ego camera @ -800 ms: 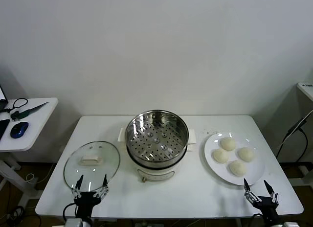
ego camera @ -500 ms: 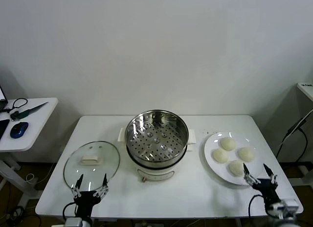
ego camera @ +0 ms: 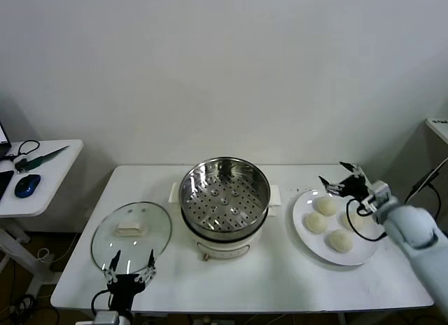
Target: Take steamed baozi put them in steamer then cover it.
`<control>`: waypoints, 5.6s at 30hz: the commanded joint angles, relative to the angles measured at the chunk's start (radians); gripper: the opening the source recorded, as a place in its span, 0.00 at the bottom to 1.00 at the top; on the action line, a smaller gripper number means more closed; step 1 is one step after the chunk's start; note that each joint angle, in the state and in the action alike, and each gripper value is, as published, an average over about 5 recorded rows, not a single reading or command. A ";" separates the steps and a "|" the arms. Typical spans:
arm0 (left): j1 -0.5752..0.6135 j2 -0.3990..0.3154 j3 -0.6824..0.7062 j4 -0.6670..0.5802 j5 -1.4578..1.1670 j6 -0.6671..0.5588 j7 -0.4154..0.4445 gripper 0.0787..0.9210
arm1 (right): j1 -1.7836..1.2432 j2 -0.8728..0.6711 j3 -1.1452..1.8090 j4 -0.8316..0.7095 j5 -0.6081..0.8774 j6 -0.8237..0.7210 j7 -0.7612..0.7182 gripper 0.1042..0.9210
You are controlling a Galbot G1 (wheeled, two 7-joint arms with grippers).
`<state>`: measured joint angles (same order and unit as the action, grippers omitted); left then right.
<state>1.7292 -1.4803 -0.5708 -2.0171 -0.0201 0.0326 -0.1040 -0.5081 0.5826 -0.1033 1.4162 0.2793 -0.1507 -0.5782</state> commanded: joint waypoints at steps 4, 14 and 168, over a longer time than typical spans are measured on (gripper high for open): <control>-0.007 0.001 0.003 0.023 -0.001 -0.010 0.001 0.88 | 1.070 -0.016 -1.123 -0.424 -0.172 0.254 -0.709 0.88; -0.016 0.001 0.004 0.029 -0.002 -0.006 0.005 0.88 | 0.916 0.205 -1.128 -0.608 -0.134 0.173 -0.681 0.88; -0.007 -0.006 -0.017 0.018 0.019 -0.023 -0.022 0.88 | 0.817 0.184 -1.327 -0.368 0.174 -0.130 -0.307 0.88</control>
<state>1.7218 -1.4868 -0.5874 -2.0006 -0.0028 0.0109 -0.1254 0.4593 0.7408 -1.5482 1.1600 0.4694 -0.2447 -0.8852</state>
